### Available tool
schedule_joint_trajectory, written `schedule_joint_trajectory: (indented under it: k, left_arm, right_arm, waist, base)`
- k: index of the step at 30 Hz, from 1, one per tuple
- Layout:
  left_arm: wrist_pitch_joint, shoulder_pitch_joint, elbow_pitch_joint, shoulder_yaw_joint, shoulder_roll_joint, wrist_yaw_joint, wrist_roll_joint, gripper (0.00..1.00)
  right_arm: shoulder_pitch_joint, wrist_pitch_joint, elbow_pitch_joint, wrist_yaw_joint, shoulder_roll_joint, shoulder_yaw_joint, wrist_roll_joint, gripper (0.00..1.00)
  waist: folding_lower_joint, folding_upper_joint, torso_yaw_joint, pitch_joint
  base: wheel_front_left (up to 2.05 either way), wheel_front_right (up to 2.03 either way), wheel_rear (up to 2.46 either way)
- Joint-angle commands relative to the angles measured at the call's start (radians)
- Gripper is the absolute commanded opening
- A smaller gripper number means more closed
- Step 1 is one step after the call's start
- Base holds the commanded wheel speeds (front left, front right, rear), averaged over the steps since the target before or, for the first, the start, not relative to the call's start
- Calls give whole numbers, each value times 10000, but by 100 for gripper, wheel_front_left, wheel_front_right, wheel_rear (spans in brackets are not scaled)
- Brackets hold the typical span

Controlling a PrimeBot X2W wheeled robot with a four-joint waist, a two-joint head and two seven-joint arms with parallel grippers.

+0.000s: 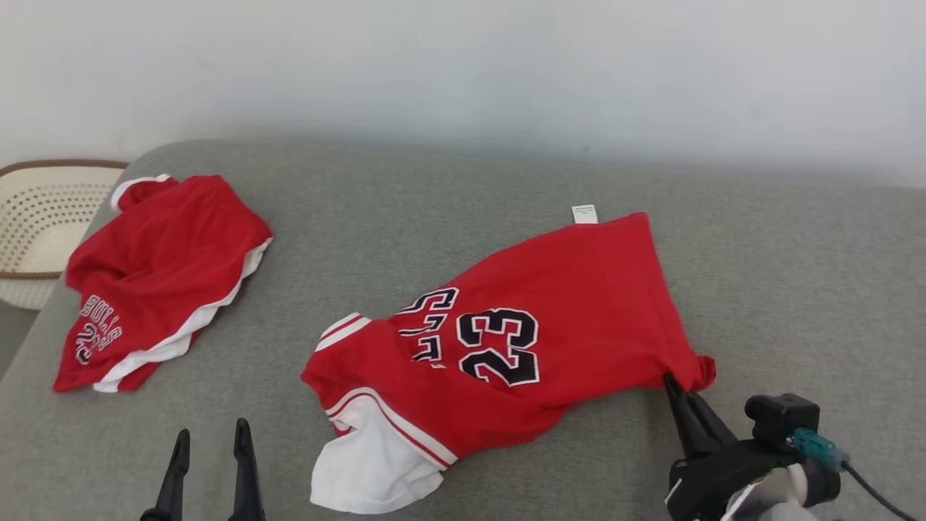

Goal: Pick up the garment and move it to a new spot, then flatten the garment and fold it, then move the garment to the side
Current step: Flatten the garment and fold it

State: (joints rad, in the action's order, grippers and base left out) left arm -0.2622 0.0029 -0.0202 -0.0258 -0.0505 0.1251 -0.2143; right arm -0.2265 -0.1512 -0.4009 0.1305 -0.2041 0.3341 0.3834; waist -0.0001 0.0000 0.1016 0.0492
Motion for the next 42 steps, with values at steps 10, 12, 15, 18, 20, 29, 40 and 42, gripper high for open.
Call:
schedule_joint_trajectory:
  k: [10,12,15,18,20,29,40,42]
  left_arm:
    - [-40,216,57,-14,-2,128,-229,100]
    - [-40,232,77,32,-2,154,-228,100]
    - [-40,190,61,-5,0,165,-238,100]
    - [-40,154,86,-75,-1,213,-266,100]
    - [-40,86,117,-128,-1,213,-281,100]
    - [-40,-118,308,-286,-1,95,-221,100]
    - [-40,-169,468,-371,0,24,-298,100]
    - [-40,-141,492,-405,0,47,-313,100]
  right_arm:
    - [1867,2558,3993,3,-1054,-381,403,0]
    - [2195,2939,4545,3,-1056,-569,496,0]
    - [2410,3237,4896,3,-1012,-795,465,0]
    - [2114,3212,4776,3,-975,-788,442,0]
    - [1724,3043,4509,3,-880,-767,412,0]
    - [-813,2263,1366,3,-871,-363,92,0]
    - [-2510,1050,-2176,3,-870,261,112,100]
    - [-2589,708,-2441,3,-927,291,156,100]
  waist:
    - [1,0,-717,-104]
    - [1,0,-732,-96]
    - [1,0,-701,-86]
    - [1,0,-623,-75]
    - [1,0,-541,-63]
    - [1,0,61,38]
    - [1,0,538,85]
    - [1,0,511,88]
  base:
    - [0,0,0]
    - [0,0,0]
    - [0,0,0]
    - [0,0,0]
    - [0,0,0]
    - [0,0,0]
    - [0,0,0]
    - [0,0,0]
